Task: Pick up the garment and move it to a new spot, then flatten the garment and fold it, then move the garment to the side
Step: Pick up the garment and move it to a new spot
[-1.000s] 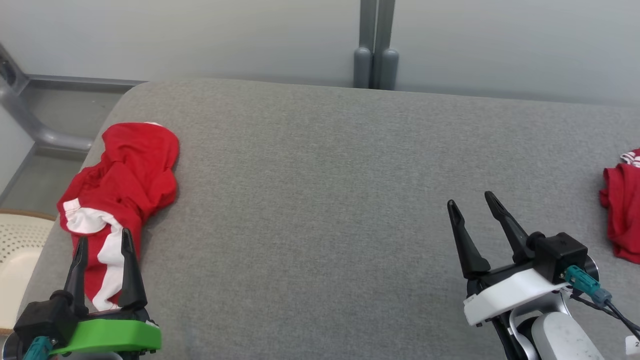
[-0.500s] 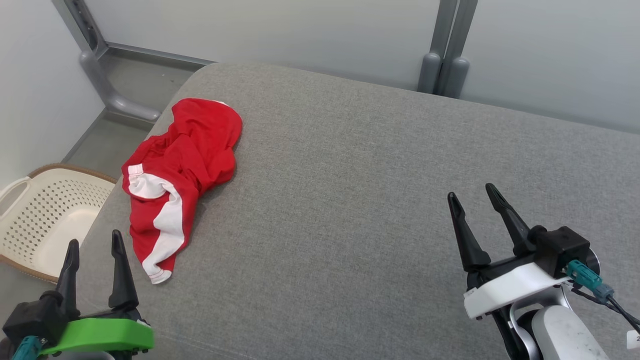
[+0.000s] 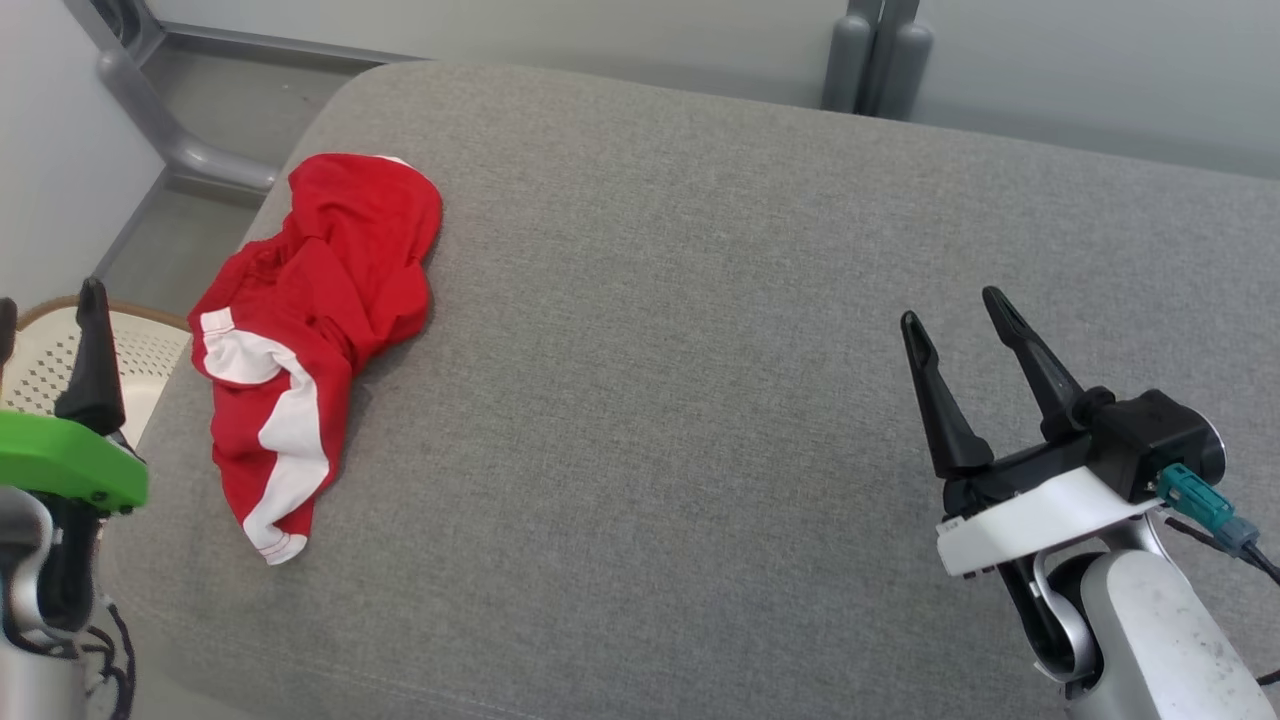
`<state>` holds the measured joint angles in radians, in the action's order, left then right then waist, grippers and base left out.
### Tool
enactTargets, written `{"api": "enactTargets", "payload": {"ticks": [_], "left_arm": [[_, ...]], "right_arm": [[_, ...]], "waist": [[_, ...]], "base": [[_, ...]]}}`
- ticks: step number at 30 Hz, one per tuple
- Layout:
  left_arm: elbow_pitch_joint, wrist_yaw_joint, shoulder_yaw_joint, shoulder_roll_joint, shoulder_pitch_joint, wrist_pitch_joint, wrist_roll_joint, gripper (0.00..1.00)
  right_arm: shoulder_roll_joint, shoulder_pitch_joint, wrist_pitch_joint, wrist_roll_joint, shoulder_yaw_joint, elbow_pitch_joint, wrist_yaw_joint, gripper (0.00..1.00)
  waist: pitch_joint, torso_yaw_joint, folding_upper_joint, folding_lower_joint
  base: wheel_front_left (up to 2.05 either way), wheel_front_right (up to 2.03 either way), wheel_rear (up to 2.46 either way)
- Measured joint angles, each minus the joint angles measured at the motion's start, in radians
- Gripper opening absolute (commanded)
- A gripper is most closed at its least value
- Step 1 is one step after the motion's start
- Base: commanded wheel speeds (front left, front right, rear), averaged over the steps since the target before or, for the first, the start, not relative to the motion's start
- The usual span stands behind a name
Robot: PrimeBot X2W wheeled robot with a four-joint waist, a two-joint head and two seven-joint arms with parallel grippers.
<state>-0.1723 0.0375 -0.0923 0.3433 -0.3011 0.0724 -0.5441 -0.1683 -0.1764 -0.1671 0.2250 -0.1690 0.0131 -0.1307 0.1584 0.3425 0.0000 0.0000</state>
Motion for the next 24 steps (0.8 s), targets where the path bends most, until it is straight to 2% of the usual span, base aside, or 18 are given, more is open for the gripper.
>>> {"api": "enactTargets", "payload": {"ticks": [7,11,18,24], "left_arm": [[-0.307,0.057,-0.011,0.075,-0.226,0.107,-0.086,1.0],[-0.461,0.08,0.018,0.107,-0.305,0.176,-0.128,1.0],[-0.68,0.09,0.081,0.116,-0.345,0.266,-0.178,1.0],[-0.774,0.091,0.126,0.105,-0.339,0.342,-0.245,1.0]], "right_arm": [[-0.006,-0.068,0.002,-0.008,-0.017,0.016,0.0,1.0],[-0.009,-0.095,0.001,-0.013,-0.015,0.023,0.0,1.0],[-0.005,-0.114,-0.011,-0.017,-0.009,0.023,0.0,1.0],[-0.004,-0.117,-0.017,-0.018,-0.009,0.02,0.0,1.0]], "waist": [[0.07,-0.058,0.0,0.0],[0.108,-0.106,0.0,0.0],[0.172,-0.191,0.0,0.0],[0.209,-0.249,0.0,0.0]], "base": [[0.0,0.0,0.0],[0.0,0.0,0.0],[0.0,0.0,0.0],[0.0,0.0,0.0]]}}
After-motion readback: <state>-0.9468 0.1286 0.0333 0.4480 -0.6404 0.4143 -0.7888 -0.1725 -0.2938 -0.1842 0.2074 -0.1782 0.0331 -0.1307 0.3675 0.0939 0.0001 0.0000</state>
